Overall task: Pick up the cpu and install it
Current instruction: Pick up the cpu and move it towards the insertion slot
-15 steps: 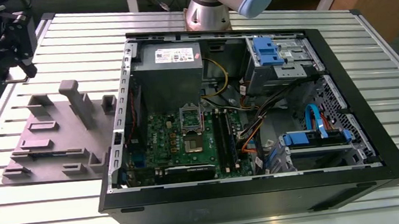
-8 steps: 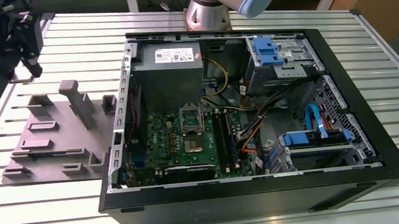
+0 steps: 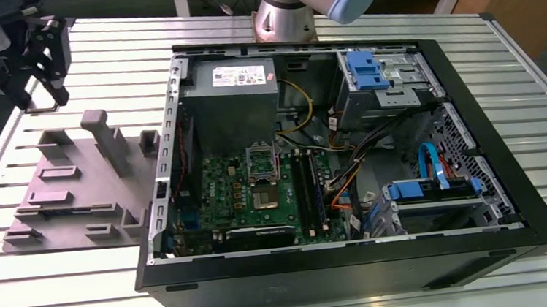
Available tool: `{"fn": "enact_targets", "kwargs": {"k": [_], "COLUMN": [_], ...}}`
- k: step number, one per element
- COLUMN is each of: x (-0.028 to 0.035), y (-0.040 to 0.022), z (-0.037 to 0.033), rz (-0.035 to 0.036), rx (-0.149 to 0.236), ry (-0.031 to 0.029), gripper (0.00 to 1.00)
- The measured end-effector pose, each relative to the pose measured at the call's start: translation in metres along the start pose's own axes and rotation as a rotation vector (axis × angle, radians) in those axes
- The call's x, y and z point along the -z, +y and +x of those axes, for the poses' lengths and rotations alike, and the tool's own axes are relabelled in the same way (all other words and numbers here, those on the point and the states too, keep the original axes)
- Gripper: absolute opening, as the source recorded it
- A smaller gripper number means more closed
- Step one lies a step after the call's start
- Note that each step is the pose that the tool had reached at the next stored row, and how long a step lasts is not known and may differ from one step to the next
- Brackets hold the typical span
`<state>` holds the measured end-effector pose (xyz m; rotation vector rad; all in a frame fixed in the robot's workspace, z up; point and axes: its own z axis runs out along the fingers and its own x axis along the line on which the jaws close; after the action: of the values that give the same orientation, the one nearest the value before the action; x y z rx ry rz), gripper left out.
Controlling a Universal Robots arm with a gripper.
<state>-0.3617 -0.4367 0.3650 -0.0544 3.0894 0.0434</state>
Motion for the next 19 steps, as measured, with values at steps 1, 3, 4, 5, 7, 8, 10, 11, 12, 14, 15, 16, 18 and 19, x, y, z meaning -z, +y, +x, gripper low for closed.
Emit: {"fn": "enact_targets", "kwargs": {"k": [1, 3, 4, 5, 7, 8, 10, 11, 12, 14, 15, 16, 18, 19], "x": [-0.0001, -0.0003, -0.0004, -0.0005, -0.0008, -0.0008, -0.0010, -0.0012, -0.0012, -0.0015, -0.0015, -0.0016, -0.0017, -0.0018], "y": [-0.0001, -0.0002, -0.0003, -0.0004, -0.0005, -0.0006, -0.0008, -0.0009, -0.0009, -0.0010, -0.0011, -0.0011, -0.0012, -0.0013], "z": [-0.0020, -0.0061, -0.0082, -0.0105, -0.0153, -0.0176, -0.0220, -0.0239, -0.0255, -0.0287, -0.0298, -0.0310, -0.0334, -0.0348], "rz": [0.0000, 0.0000, 0.0000, 0.0000, 0.0000, -0.0001, 0.0000, 0.0000, 0.0000, -0.0001, -0.0001, -0.0001, -0.0001, -0.0001], "rx": [0.000, 0.000, 0.000, 0.000, 0.000, 0.000, 0.000, 0.000, 0.000, 0.000, 0.000, 0.000, 0.000, 0.000], "ry": [0.0000, 0.0001, 0.0001, 0.0001, 0.0001, 0.0001, 0.0001, 0.0000, 0.0001, 0.0000, 0.0000, 0.0000, 0.0001, 0.0000], "gripper": [0.47, 0.47, 0.47, 0.47, 0.47, 0.47, 0.47, 0.47, 0.47, 0.47, 0.47, 0.47, 0.47, 0.47]}}
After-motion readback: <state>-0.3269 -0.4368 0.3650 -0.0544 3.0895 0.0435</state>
